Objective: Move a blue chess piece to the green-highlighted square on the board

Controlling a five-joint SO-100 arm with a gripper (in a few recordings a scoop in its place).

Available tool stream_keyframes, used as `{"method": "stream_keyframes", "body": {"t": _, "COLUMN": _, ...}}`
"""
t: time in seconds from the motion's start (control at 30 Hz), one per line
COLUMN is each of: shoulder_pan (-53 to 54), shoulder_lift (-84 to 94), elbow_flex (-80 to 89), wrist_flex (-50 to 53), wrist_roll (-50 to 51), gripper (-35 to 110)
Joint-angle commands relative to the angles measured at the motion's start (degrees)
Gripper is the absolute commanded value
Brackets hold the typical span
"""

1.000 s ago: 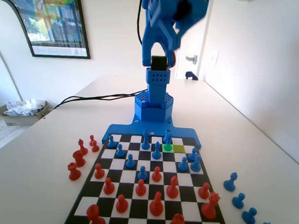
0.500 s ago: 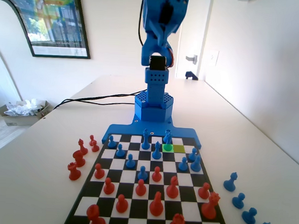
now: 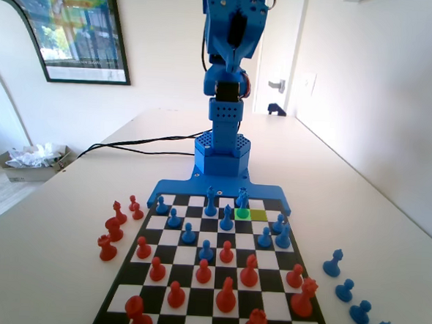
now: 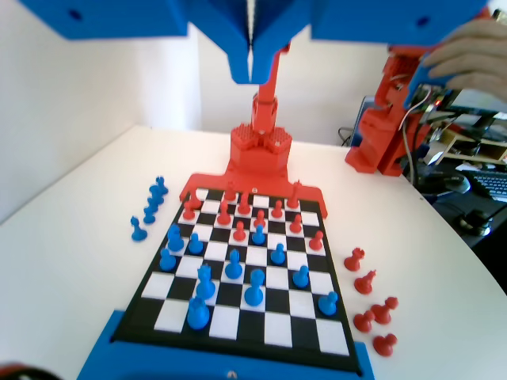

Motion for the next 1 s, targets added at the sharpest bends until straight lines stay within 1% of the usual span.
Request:
{"method": "stream_keyframes", "body": {"t": 0.0, "shoulder_pan": 0.7, "shoulder_lift": 2.9, "elbow_flex": 0.4, "wrist_flex": -1.0, "wrist_roll": -0.5, "gripper": 1}}
{"method": "stream_keyframes", "body": {"t": 0.97, "shoulder_pan": 1.6, "shoulder_lift": 3.0, "elbow_flex": 0.4, "wrist_flex": -1.0, "wrist_roll": -0.5, "gripper": 1}}
